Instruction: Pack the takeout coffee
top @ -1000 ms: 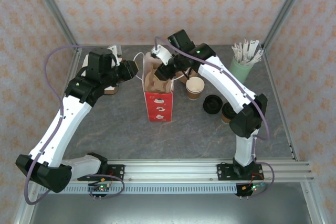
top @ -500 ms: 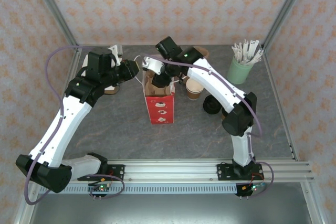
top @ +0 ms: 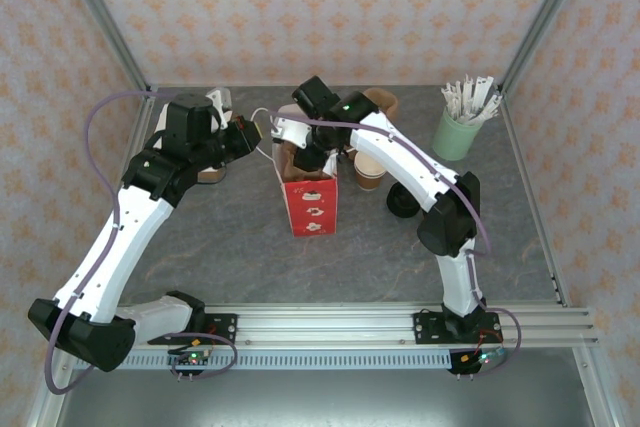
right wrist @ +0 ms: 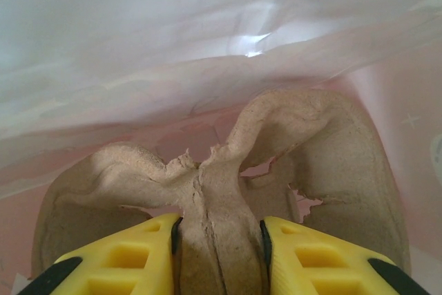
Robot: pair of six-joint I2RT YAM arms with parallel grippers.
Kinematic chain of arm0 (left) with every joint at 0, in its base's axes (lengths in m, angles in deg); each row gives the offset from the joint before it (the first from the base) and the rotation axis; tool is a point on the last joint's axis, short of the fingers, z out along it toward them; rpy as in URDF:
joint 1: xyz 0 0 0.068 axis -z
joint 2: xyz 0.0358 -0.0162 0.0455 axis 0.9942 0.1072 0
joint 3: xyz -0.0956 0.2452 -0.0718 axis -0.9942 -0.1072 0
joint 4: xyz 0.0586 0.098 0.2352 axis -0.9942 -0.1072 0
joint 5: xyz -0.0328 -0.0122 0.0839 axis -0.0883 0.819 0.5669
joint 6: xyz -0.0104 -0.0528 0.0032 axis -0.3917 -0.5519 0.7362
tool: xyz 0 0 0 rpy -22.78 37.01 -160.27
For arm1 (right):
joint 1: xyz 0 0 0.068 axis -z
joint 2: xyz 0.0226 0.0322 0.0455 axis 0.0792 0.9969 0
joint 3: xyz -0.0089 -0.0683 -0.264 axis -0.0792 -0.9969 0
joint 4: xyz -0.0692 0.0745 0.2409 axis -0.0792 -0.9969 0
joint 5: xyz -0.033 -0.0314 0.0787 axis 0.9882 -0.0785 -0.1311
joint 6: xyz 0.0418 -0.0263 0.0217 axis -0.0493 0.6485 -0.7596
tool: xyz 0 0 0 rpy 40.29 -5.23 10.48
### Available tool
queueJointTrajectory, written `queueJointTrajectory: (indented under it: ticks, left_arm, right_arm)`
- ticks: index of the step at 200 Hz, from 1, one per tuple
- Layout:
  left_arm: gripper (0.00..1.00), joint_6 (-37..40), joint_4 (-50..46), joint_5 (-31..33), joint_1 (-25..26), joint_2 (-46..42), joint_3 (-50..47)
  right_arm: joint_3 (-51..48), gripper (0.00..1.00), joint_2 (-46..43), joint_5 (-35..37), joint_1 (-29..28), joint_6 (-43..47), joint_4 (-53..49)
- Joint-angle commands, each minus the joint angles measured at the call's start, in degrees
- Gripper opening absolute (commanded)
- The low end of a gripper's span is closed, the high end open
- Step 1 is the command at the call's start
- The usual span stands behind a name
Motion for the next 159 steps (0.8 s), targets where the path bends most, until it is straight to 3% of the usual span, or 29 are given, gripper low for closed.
queueJointTrajectory:
  ticks: [1,48,88,126,159]
  left_arm:
    - [0.02,0.0,-0.7,0.4,-0.3,-1.4,-0.1]
    - [0.02,0.4,-0.9,-0.9,-0.3,-0.6,0.5]
    - [0.01,1.1,-3.7,3.2,-0.3,-0.7,0.5]
    - [0.01,0.2,-0.4,-1.1,-0.2,-0.6,-0.8]
    - [0.00,-0.6,1.2,-1.7,0.0,-0.7,-1.8]
  right_arm:
    - [-0.9,0.32,1.2,1.9,-0.3,0.8,-1.8]
    - [-0.6,0.32,3.7,2.5,-0.2,0.7,-2.7]
    - [-1.0,0.32,2.8,3.7,-0.2,0.8,-2.8]
    - [4.2,0.32,1.5,-0.3,-0.5,-0.9,-2.6]
    - [6.7,0.32,2.6,4.6,-3.0,1.7,-3.8]
